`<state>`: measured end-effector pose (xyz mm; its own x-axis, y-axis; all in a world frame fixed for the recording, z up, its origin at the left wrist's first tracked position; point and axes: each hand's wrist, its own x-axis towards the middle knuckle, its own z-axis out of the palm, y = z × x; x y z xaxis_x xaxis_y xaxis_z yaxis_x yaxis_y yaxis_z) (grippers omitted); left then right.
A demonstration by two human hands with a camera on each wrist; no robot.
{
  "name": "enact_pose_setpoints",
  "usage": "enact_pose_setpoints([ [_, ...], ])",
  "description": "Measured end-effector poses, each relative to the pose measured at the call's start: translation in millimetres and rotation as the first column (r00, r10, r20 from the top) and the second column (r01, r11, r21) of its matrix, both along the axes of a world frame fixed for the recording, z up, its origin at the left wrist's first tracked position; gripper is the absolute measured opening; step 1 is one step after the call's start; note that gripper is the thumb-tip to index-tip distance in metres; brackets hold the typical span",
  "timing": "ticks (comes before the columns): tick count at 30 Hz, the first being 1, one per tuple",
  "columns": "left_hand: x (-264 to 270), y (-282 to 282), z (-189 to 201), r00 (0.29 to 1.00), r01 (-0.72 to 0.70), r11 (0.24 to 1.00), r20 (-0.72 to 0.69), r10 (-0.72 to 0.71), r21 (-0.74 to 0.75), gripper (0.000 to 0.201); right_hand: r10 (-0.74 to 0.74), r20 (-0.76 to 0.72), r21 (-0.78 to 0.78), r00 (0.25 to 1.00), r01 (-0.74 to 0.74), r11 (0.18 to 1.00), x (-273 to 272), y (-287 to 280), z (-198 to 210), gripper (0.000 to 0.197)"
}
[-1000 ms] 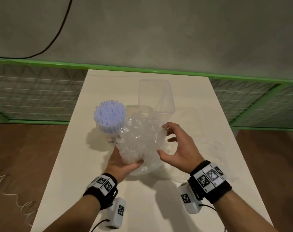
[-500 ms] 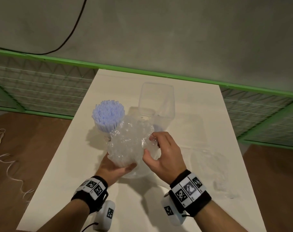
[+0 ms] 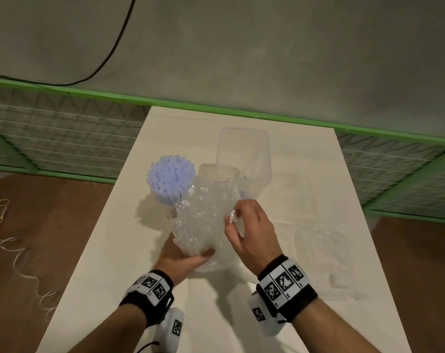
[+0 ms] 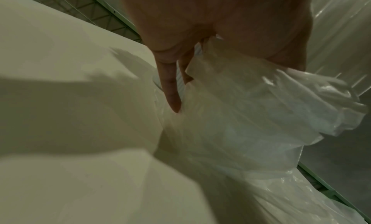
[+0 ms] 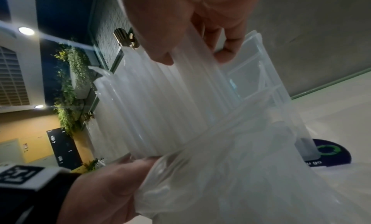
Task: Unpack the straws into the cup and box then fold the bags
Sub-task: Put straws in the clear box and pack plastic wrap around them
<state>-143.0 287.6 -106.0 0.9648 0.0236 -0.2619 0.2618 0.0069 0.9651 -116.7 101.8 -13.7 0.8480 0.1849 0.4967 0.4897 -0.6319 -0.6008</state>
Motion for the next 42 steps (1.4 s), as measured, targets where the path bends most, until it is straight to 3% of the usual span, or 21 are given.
enact_pose_setpoints([
  [7,1.8,0.7,-0.5,1.000,0.013,0.999,-0.019,-0.012,0.037,0.089,0.053,-0.012,0.035,0.999,-0.052,0.998,5.6,1.4,7.9,0.011],
  [13,3.8,1.3,-2.8,1.000,0.004,0.997,-0.025,-0.002,0.075,0.096,-0.097,0.147,0.090,0.984,0.084,0.992,21.7,-5.9,53.4,0.010],
  [16,5.7,1.1,-2.6,0.999,0.014,0.996,-0.033,-0.011,0.090,0.103,-0.097,0.100,0.288,0.990,0.064,0.955,31.1,-9.0,84.8,0.018],
  [20,7.2,3.4,-3.6,0.998,0.058,0.992,-0.025,-0.056,0.109,0.099,-0.103,0.146,0.519,0.984,0.012,0.855,49.8,-19.4,142.8,0.018],
  [25,7.3,7.7,-7.2,0.996,0.083,0.983,-0.040,-0.077,0.166,0.097,-0.123,0.340,0.536,0.932,-0.084,0.840,73.1,-38.9,208.5,0.019],
  [28,7.8,8.5,-8.4,0.996,0.086,0.981,-0.044,-0.079,0.177,0.095,-0.153,0.409,0.537,0.900,-0.101,0.838,101.6,-47.5,226.0,0.018],
  [31,7.9,7.6,-9.0,0.997,0.068,0.979,-0.041,-0.061,0.191,0.098,-0.200,0.342,0.553,0.918,-0.025,0.833,138.1,-45.7,214.2,0.015],
  [36,8.4,5.1,-10.2,0.997,0.066,0.976,-0.042,-0.058,0.207,0.098,-0.198,0.066,0.526,0.978,0.135,0.840,184.2,-37.0,150.0,0.016],
  [39,9.1,5.9,-12.2,0.997,0.078,0.970,-0.042,-0.070,0.229,0.101,-0.221,-0.153,0.235,0.963,0.253,0.939,195.7,-37.0,111.4,0.013],
  [42,9.4,5.8,-11.4,0.996,0.089,0.962,-0.037,-0.082,0.258,0.104,-0.258,-0.262,-0.073,0.930,0.248,0.966,198.2,-42.3,93.1,0.038],
])
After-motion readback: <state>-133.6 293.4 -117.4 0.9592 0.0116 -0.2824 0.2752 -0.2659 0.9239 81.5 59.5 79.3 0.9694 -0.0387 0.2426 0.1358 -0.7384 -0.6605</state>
